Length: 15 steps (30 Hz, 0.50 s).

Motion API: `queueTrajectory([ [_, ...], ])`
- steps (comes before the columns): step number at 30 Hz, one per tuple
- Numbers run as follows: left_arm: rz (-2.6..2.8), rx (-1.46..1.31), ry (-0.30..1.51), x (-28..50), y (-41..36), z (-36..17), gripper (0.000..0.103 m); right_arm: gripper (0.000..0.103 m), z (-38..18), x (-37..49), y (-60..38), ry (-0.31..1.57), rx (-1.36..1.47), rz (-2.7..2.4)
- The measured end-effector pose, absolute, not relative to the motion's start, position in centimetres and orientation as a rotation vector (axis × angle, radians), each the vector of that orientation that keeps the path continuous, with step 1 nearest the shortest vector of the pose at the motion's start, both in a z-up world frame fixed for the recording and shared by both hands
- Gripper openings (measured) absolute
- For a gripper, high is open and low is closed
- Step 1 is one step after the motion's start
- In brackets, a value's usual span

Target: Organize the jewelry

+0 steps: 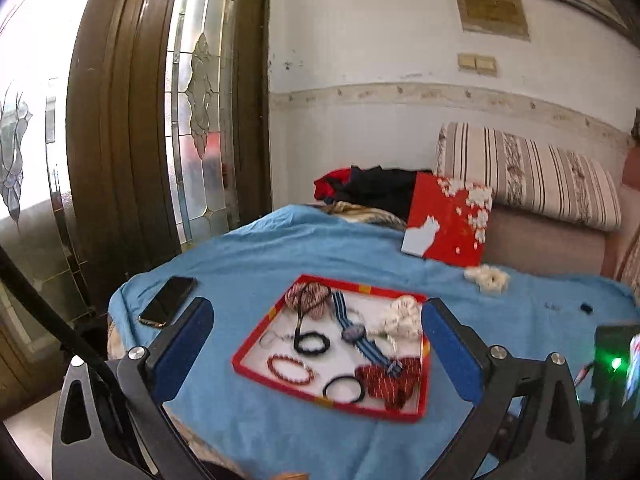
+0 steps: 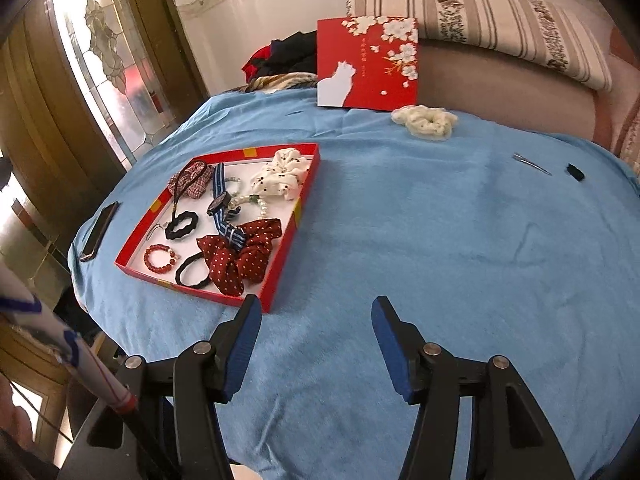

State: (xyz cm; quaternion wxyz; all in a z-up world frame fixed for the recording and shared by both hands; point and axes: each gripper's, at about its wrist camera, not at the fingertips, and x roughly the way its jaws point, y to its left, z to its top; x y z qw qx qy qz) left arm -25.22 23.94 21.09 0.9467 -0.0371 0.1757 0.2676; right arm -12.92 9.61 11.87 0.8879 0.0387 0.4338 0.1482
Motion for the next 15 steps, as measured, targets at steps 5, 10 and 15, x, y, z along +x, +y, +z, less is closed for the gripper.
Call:
queueTrajectory([
  [5,0.478,-0.105,0.392,-25.6,22.3,19.8,0.103,0.064,11.7,-13.8,8.6,0.894,0.078,0.285],
  [10,0.433,-0.161,0.538,-24.4,21.6,18.1,0.103,0.065,11.9,-14.3,8.0,0.869,0.038,0.256],
  [15,0.435,-0.175,0.649,-23.3,21.4,16.2,0.103,0.068,12.1,-14.5,7.6,0.855,0.008,0.229],
])
